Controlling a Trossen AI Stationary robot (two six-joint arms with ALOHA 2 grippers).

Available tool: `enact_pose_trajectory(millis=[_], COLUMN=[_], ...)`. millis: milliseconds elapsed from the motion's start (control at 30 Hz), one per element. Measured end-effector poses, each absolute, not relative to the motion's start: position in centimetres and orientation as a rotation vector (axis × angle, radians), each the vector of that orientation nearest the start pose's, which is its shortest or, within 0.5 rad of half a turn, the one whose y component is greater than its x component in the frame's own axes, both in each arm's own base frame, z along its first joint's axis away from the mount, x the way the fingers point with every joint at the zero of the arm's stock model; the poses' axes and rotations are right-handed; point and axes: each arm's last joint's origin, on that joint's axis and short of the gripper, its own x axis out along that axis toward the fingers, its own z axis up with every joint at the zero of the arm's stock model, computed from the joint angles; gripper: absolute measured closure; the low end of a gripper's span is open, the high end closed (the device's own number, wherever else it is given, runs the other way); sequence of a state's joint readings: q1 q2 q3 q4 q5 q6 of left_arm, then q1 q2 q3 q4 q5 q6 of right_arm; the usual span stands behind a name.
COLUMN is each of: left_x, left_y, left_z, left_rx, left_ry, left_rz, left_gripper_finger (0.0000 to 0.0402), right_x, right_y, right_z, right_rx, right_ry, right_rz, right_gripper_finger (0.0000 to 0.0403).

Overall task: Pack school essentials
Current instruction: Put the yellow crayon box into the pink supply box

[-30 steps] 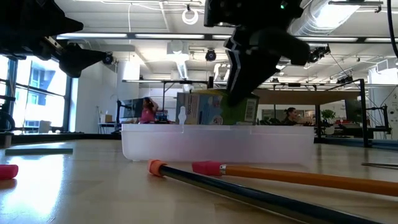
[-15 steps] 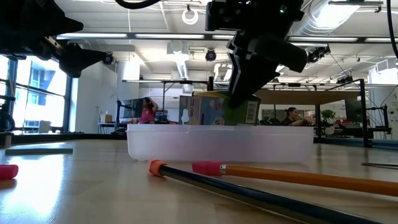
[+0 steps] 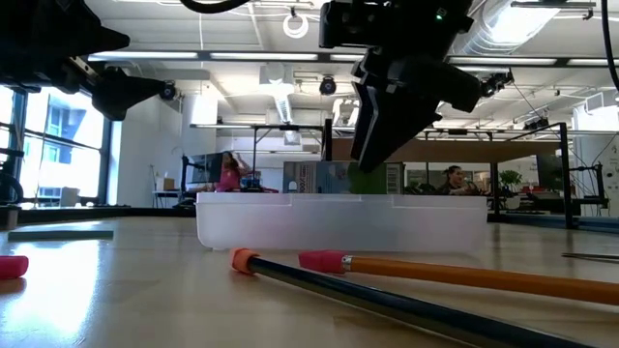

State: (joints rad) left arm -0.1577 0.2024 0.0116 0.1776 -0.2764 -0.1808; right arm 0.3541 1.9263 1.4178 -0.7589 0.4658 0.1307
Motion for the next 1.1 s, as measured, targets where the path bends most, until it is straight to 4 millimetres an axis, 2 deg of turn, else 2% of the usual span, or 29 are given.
enact_pose_trajectory(millis=[133, 333, 433, 800, 1100], left_x=[10.9, 10.9, 10.9, 10.9, 10.9], left_y=[-0.9, -0.9, -0.9, -0.9, -0.9], left_z=[16.8, 16.8, 16.8, 16.8, 16.8], left_rx=[-0.178, -0.178, -0.178, -0.178, -0.178], left_ry=[0.002, 0.002, 0.002, 0.002, 0.002], left_rz=[0.119, 0.119, 0.119, 0.119, 0.119], left_gripper_finger=[0.0002, 0.0002, 0.0002, 0.0002, 0.0002], right_x=[36.3, 35.9, 36.0, 36.9, 37.1], right_y=[12.1, 11.9, 11.1, 6.8, 6.1], right_z=[19.6, 21.4, 22.0, 21.7, 21.4], right_rx=[-0.371, -0.339, -0.323, -0.245, -0.190], right_ry=[1.146, 1.093, 1.062, 1.113, 1.145], right_rz=[-0.169, -0.187, -0.254, -0.353, -0.316], right_gripper_finger=[0.0212, 0.0212, 0.0212, 0.0229, 0.0236])
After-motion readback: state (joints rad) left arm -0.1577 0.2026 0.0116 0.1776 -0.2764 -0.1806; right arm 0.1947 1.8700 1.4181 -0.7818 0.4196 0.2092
